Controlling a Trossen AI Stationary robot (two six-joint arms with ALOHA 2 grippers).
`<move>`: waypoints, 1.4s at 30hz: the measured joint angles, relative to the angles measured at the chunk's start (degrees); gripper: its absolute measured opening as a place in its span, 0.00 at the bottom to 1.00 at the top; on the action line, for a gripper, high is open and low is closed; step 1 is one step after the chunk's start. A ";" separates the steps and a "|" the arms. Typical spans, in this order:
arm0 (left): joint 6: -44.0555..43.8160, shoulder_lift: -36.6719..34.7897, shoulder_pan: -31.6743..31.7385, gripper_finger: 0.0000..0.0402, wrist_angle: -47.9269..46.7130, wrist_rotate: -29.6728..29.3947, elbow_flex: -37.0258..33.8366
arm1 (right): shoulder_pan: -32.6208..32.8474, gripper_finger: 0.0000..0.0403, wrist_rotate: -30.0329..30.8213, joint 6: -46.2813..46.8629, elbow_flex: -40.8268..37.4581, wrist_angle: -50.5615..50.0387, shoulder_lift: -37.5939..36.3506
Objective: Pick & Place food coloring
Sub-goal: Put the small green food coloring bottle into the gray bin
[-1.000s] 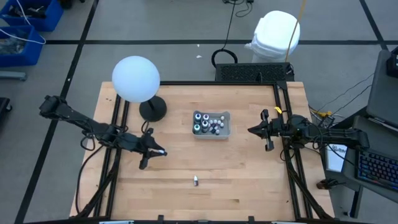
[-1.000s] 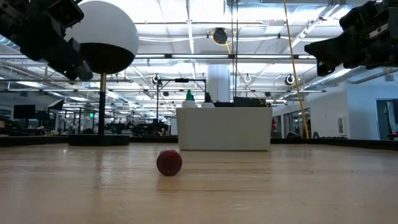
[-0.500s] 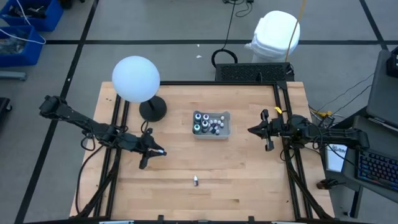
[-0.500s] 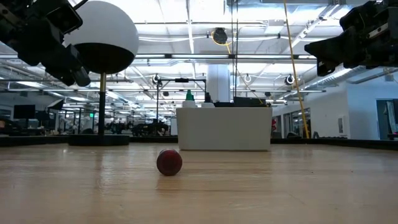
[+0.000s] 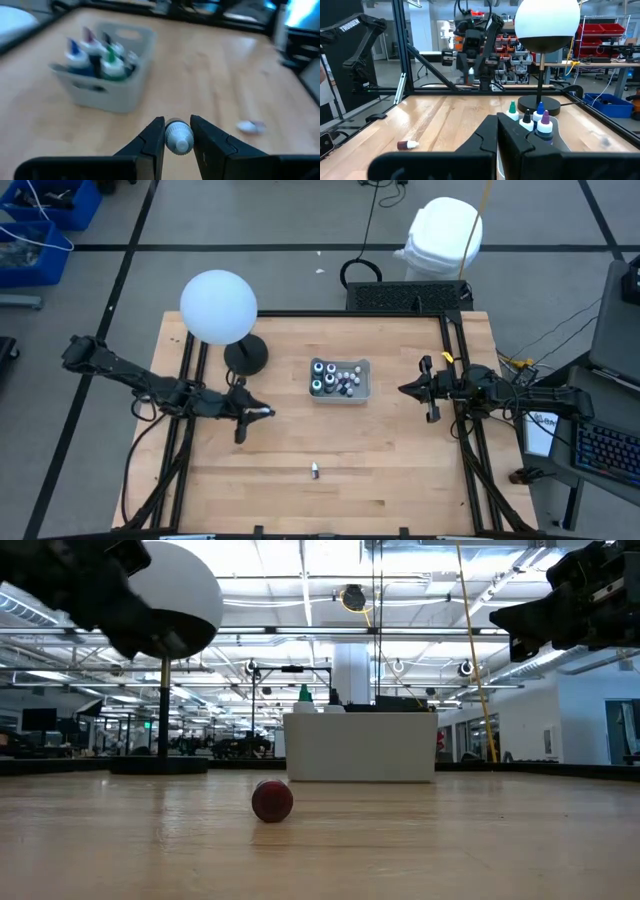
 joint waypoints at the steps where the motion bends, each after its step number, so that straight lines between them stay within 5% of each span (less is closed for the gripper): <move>1: 0.67 0.97 0.84 0.23 0.20 -0.94 0.97 | 0.00 0.00 0.51 -0.04 0.00 0.02 0.00; 12: 8.35 18.69 11.31 0.23 -2.31 3.11 20.70 | 0.00 0.00 5.91 -0.57 -0.02 0.04 0.00; 23: 17.49 31.97 19.32 0.23 -6.91 18.74 38.07 | 0.00 0.00 5.91 -3.91 -0.02 -1.70 0.00; 30: 22.08 40.43 21.23 0.23 -10.83 18.70 47.13 | 0.00 0.00 8.42 -14.57 -0.02 2.61 0.00; 42: 27.05 56.53 24.04 0.23 -18.32 18.19 61.35 | -0.02 0.00 14.92 -15.72 -0.02 1.30 1.16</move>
